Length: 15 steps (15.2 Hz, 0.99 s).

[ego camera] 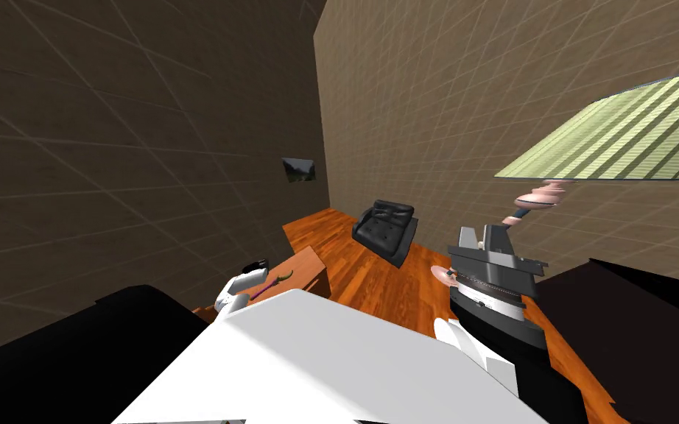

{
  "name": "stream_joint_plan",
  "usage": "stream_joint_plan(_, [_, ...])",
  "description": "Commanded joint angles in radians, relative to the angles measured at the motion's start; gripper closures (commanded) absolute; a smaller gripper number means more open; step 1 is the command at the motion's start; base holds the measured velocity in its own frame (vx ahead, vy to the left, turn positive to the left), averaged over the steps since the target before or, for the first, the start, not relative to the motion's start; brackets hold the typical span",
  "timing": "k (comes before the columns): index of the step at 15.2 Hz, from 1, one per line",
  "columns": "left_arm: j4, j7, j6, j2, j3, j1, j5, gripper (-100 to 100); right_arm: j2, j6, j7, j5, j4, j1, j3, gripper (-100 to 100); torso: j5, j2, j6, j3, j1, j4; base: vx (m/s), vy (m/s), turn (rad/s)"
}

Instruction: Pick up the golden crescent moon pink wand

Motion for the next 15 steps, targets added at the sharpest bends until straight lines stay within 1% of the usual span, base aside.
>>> stream_joint_plan(1, [0.041,0.008,0.05,-0.005,0.037,-0.004,0.011,-100,0.0,0.0,0.0,0.0,0.0,0.0,0.0,0,0.0,0.0,0.0,0.0,0.0,0.0,-0.018,0.04,-0.202])
stream_joint_plan(2, [0.041,0.008,0.066,-0.005,0.037,-0.004,0.011,-100,0.0,0.0,0.0,0.0,0.0,0.0,0.0,0,0.0,0.0,0.001,0.0,0.0,0.0,-0.021,0.042,-0.254])
stream_joint_plan(3, [0.064,0.014,0.093,-0.008,0.068,-0.01,0.02,-100,0.0,0.0,0.0,0.0,0.0,0.0,0.0,0,0.0,0.0,0.001,0.0,0.0,0.0,-0.027,0.043,-0.371])
stream_joint_plan(4, [0.072,0.014,0.113,-0.008,0.068,-0.01,0.02,-100,0.0,0.0,0.0,0.0,0.0,0.0,0.0,0,0.0,0.0,0.002,0.0,0.0,0.0,-0.031,0.05,-0.292])
stream_joint_plan(5, [0.074,0.014,0.113,-0.008,0.068,-0.01,0.02,-100,0.0,0.0,0.0,0.0,0.0,0.0,0.0,0,0.0,0.0,0.001,0.0,0.001,0.0,-0.026,0.04,-0.064])
stream_joint_plan(6, [0.106,0.02,0.151,-0.01,0.097,-0.017,0.028,-100,0.0,0.0,0.0,0.0,0.0,0.0,0.0,0,0.0,0.0,0.0,0.0,0.0,0.0,-0.033,0.031,-0.162])
stream_joint_plan(7, [0.106,0.02,0.157,-0.01,0.097,-0.017,0.028,-100,0.0,0.0,0.0,0.0,0.0,0.0,0.0,0,0.0,0.0,0.0,0.0,0.0,0.0,-0.035,0.033,-0.233])
stream_joint_plan(8, [0.136,0.026,0.186,-0.012,0.125,-0.022,0.036,-100,0.0,0.0,0.0,0.0,0.0,0.0,0.0,0,0.0,0.0,0.001,0.0,0.0,0.0,-0.033,0.047,-0.314])
stream_joint_plan(9, [0.136,0.026,0.2,-0.012,0.125,-0.022,0.036,-100,0.0,0.0,0.0,0.0,0.0,0.0,0.0,0,0.0,0.0,0.001,0.0,0.0,0.0,-0.033,0.054,-0.233])
stream_joint_plan(10, [0.164,0.031,0.229,-0.015,0.151,-0.028,0.043,-100,0.0,0.0,0.0,0.0,0.0,0.0,0.0,0,0.0,0.0,0.001,0.0,0.001,0.0,-0.034,0.048,-0.272])
stream_joint_plan(12, [0.164,0.031,0.239,-0.015,0.151,-0.028,0.043,-100,0.0,0.0,0.0,0.0,0.0,0.0,0.0,0,0.0,0.0,0.001,0.0,0.001,0.0,-0.029,0.037,-0.164])
stream_joint_plan(13, [0.19,0.035,0.275,-0.017,0.175,-0.033,0.05,-100,0.0,0.0,0.0,0.0,0.0,0.0,0.0,0,0.0,0.0,0.0,0.0,0.0,0.0,-0.027,0.032,-0.142])
stream_joint_plan(14, [0.19,0.035,0.275,-0.017,0.175,-0.033,0.05,-100,0.0,0.0,0.0,0.0,0.0,0.0,0.0,0,0.0,0.0,0.0,0.0,0.0,0.0,-0.027,0.034,-0.179])
stream_joint_plan(15, [0.214,0.04,0.308,-0.019,0.198,-0.037,0.056,-100,0.0,0.0,0.0,0.0,0.0,0.0,0.0,0,0.0,0.0,0.0,0.0,0.0,0.0,-0.034,0.039,-0.249])
